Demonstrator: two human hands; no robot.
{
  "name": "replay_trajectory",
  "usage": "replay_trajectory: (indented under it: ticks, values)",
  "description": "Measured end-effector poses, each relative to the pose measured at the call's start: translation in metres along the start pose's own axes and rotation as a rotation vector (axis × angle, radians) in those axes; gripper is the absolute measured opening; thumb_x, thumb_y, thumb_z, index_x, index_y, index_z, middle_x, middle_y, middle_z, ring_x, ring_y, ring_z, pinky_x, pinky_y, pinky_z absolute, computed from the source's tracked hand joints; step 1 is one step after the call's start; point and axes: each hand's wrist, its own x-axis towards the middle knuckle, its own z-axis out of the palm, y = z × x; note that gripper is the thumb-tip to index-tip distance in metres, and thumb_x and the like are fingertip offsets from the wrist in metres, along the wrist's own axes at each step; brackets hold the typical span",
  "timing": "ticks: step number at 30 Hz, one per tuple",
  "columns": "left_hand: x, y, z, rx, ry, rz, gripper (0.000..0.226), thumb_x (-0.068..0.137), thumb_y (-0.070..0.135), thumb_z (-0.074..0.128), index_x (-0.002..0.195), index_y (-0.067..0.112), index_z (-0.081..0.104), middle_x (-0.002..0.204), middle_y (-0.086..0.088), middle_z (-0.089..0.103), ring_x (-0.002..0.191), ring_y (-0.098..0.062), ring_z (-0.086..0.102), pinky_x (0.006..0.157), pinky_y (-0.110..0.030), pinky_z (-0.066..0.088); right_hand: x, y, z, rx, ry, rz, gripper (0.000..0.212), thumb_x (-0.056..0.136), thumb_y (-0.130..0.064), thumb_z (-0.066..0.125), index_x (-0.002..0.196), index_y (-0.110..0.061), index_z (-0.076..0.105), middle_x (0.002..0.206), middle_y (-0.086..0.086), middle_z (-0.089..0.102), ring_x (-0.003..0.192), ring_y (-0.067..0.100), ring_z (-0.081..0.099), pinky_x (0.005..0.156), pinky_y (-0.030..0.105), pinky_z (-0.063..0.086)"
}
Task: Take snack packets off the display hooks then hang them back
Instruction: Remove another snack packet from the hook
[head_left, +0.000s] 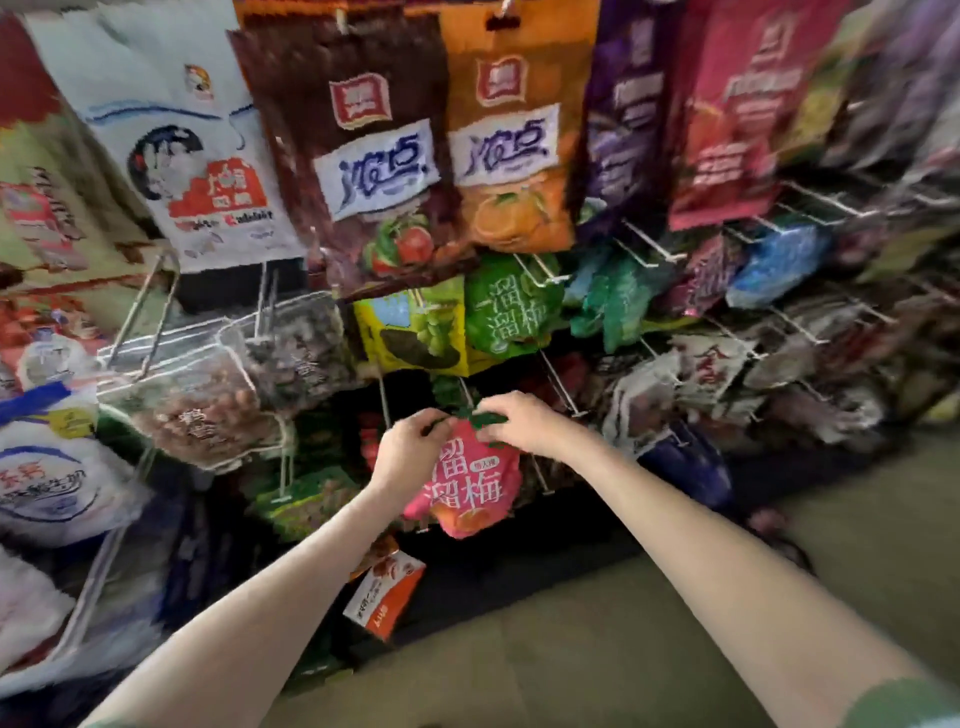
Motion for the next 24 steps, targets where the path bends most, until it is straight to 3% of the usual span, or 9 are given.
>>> replay_trajectory:
  ticks: [3, 6, 10, 15, 20, 24]
  values:
    - [0.003, 0.036, 0.087, 0.015, -0.131, 0.039, 0.01, 0.089, 0.027, 0.06, 0.092, 0.023, 0.069, 0.082, 0.002, 0.068, 0.08, -0.021, 0.064, 0.073, -0.033, 0.049, -0.032, 0.081, -0.046, -0.008, 0.091, 0.079, 0.032, 0.087, -0.022, 0.064, 0.118, -0.015, 0.063, 0.124, 0.007, 0.061, 0.115, 0.023, 0.055, 0.091, 0.031, 0.043]
    - [0.004, 0.075, 0.17, 0.086, -0.283, 0.117, 0.016, 0.09, 0.026, 0.061, 0.102, 0.02, 0.068, 0.089, 0.004, 0.065, 0.083, -0.014, 0.059, 0.074, -0.026, 0.044, -0.067, 0.158, -0.091, -0.012, 0.173, 0.15, 0.029, 0.09, -0.02, 0.061, 0.117, -0.011, 0.063, 0.122, 0.007, 0.062, 0.113, 0.023, 0.056, 0.087, 0.03, 0.043]
    - [0.013, 0.109, 0.27, 0.193, -0.468, 0.158, 0.03, 0.086, 0.032, 0.066, 0.112, 0.017, 0.067, 0.109, -0.001, 0.068, 0.102, -0.017, 0.062, 0.091, -0.03, 0.047, -0.112, 0.261, -0.139, 0.012, 0.282, 0.287, 0.023, 0.09, -0.019, 0.059, 0.112, -0.014, 0.065, 0.114, 0.007, 0.064, 0.104, 0.023, 0.059, 0.079, 0.029, 0.045]
    - [0.032, 0.151, 0.379, 0.294, -0.667, 0.167, 0.035, 0.087, 0.02, 0.064, 0.121, 0.011, 0.059, 0.114, -0.003, 0.065, 0.105, -0.016, 0.061, 0.083, -0.013, 0.038, -0.16, 0.381, -0.187, 0.072, 0.459, 0.49, 0.015, 0.086, -0.014, 0.062, 0.1, -0.01, 0.068, 0.099, 0.013, 0.068, 0.095, 0.026, 0.062, 0.072, 0.028, 0.04]
    - [0.07, 0.181, 0.5, 0.432, -0.746, 0.247, 0.031, 0.089, 0.018, 0.058, 0.12, 0.013, 0.058, 0.112, -0.007, 0.066, 0.109, -0.022, 0.06, 0.094, -0.029, 0.043, -0.179, 0.505, -0.238, 0.097, 0.521, 0.711, 0.016, 0.088, -0.009, 0.057, 0.101, -0.004, 0.066, 0.102, 0.02, 0.066, 0.097, 0.033, 0.059, 0.068, 0.03, 0.033]
    - [0.101, 0.192, 0.611, 0.478, -0.886, 0.213, 0.038, 0.089, 0.018, 0.057, 0.126, 0.013, 0.054, 0.117, -0.005, 0.064, 0.111, -0.021, 0.058, 0.095, -0.029, 0.043, -0.18, 0.612, -0.271, 0.136, 0.51, 0.848, 0.026, 0.09, -0.008, 0.053, 0.113, -0.001, 0.062, 0.114, 0.02, 0.064, 0.105, 0.032, 0.058, 0.08, 0.032, 0.035]
